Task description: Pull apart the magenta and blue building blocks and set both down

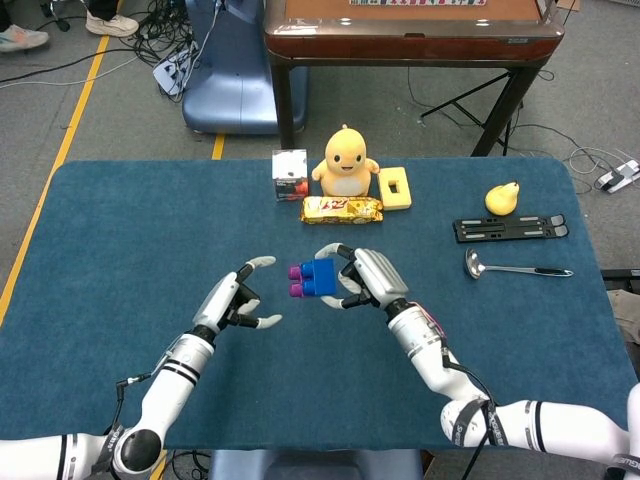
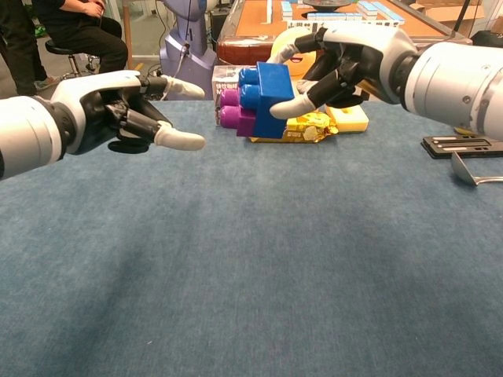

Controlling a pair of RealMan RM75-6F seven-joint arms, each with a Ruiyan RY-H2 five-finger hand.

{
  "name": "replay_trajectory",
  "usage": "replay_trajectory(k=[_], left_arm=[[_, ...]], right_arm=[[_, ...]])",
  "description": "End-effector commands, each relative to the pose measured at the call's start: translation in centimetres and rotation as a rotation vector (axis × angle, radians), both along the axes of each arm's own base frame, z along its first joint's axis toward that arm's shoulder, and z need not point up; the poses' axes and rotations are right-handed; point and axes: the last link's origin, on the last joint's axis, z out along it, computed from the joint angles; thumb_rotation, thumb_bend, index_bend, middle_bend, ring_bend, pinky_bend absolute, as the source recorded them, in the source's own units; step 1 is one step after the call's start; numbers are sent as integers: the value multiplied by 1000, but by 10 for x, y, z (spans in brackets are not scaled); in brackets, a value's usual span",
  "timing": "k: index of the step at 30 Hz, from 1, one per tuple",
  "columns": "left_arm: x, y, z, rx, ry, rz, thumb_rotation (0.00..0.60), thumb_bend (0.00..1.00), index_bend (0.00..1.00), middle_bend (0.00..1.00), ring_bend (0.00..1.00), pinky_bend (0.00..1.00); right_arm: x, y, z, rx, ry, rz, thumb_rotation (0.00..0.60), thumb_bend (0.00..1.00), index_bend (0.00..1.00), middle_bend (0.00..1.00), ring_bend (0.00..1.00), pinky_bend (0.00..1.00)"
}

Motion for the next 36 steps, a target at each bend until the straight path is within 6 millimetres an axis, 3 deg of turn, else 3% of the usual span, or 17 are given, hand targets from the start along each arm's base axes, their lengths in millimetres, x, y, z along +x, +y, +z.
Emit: replay_trajectory(k=[1,17,36], left_arm=[[-1,1,-2,19,8,15,600,0,177,1000,985,1000],[-4,4,-3,-33,-56,113,600,0,147,1000,987,1000],[7,7,-4,-140,-132,138,600,0,142,1000,991,1000]], right_arm=[[0,1,0,11,-7,0,600,301,527,1000,1000,1000],[1,2,-4,32,-12,9,600,301,530,1000,1000,1000],[4,2,-9,41,-27,13,600,301,530,1000,1000,1000]])
